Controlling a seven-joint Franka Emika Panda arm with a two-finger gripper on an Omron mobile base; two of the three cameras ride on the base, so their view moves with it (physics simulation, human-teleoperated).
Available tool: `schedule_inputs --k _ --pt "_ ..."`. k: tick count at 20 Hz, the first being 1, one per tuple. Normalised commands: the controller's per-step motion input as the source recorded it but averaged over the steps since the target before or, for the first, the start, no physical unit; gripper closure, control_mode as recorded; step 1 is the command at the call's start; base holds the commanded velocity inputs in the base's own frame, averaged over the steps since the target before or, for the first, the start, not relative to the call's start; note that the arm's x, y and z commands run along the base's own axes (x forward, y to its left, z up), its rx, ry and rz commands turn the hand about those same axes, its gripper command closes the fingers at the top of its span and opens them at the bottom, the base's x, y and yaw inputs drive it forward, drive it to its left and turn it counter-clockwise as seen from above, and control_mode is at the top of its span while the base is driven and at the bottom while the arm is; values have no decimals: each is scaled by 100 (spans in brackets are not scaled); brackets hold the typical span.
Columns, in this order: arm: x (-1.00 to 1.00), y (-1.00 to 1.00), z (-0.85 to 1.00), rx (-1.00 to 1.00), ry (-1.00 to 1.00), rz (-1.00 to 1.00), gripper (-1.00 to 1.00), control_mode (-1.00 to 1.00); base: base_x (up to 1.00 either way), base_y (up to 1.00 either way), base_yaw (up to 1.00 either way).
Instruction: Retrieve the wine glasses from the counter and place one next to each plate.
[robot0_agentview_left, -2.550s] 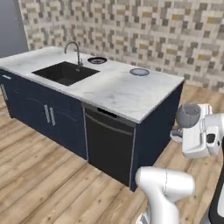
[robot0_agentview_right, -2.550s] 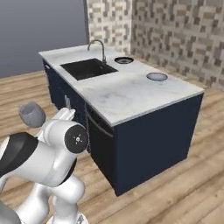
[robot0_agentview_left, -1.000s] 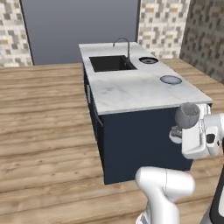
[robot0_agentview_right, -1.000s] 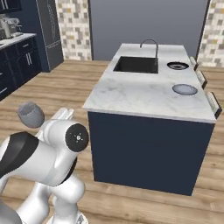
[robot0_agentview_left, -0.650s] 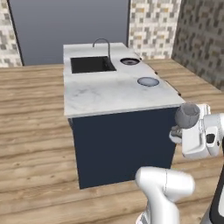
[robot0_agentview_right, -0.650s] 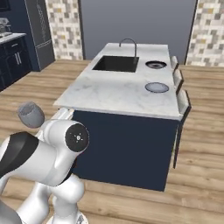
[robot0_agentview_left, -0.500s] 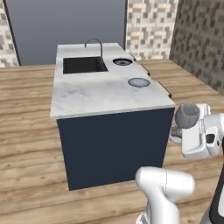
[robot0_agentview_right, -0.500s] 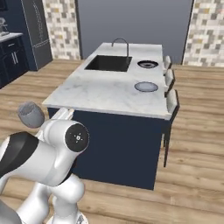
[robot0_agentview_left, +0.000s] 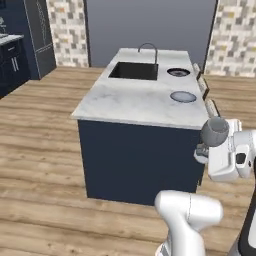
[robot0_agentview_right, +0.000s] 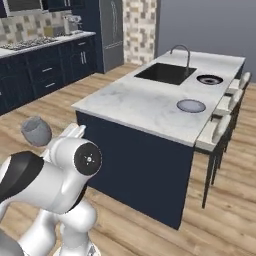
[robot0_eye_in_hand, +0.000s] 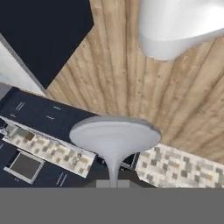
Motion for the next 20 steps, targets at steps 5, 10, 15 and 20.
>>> schedule_inputs --k 5,10,15,20 --pt "0 0 0 0 0 0 100 100 -1 -39 88" --pt "0 0 0 0 0 0 100 100 -27 -57 82" --pt "0 0 0 0 0 0 100 100 -100 -100 64" --pt "0 0 0 0 0 0 100 100 -100 -100 60"
